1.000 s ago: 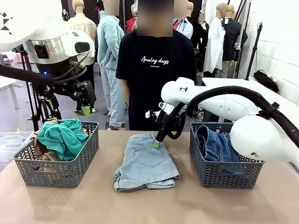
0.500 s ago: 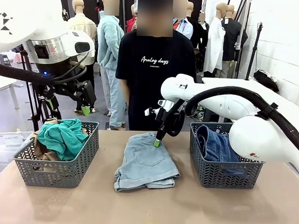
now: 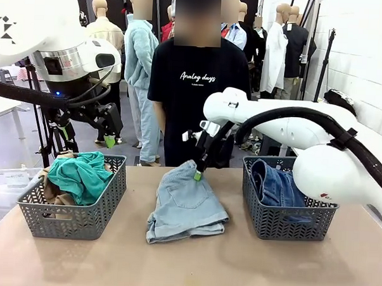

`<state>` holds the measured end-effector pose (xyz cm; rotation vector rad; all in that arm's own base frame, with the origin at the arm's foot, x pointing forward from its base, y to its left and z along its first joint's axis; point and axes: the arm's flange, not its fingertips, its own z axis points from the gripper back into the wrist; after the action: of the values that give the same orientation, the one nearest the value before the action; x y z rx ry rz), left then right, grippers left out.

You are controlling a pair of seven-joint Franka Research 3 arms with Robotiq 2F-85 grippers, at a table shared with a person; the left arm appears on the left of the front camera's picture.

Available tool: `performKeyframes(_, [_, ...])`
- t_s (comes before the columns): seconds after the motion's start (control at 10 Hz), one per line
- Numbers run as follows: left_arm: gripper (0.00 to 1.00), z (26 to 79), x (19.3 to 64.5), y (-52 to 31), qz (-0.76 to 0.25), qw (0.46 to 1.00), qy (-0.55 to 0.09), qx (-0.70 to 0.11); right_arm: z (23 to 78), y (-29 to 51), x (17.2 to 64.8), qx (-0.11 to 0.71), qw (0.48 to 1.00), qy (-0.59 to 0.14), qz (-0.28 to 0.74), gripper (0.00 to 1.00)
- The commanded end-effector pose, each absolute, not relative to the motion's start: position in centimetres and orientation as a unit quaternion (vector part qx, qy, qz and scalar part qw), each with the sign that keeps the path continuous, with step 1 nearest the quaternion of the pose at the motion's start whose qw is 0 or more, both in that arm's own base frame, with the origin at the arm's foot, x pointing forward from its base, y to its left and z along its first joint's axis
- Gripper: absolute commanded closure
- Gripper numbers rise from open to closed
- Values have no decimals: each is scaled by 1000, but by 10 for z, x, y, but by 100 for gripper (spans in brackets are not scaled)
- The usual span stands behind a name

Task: Sort the tops and bottoms.
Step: Lift clothes from the center of the table with your right hand.

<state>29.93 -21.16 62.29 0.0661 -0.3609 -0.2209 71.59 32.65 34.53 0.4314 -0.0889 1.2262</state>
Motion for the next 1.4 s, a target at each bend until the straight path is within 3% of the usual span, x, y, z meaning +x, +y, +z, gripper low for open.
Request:
performKeyframes(0.0, [0,623,299,-208,-110,977,-177,34,402,319,668,154,812,-108,552,100])
performKeyframes(0.4, [0,623,299,-208,-110,977,-177,34,489,312,595,76,813,-211,538,100])
performKeyframes(0.5, [0,623,299,-208,-110,977,-177,34,492,310,591,86,817,-214,528,100])
performKeyframes(0.6, [0,623,299,-208,-110,977,-177,34,508,338,664,111,801,-202,552,100])
performKeyframes(1.0, [0,623,299,-208,-110,977,-177,34,504,333,647,101,806,-204,546,100])
performKeyframes(1.3, [0,623,299,-208,-110,977,-177,34,606,325,606,2,805,-271,528,100])
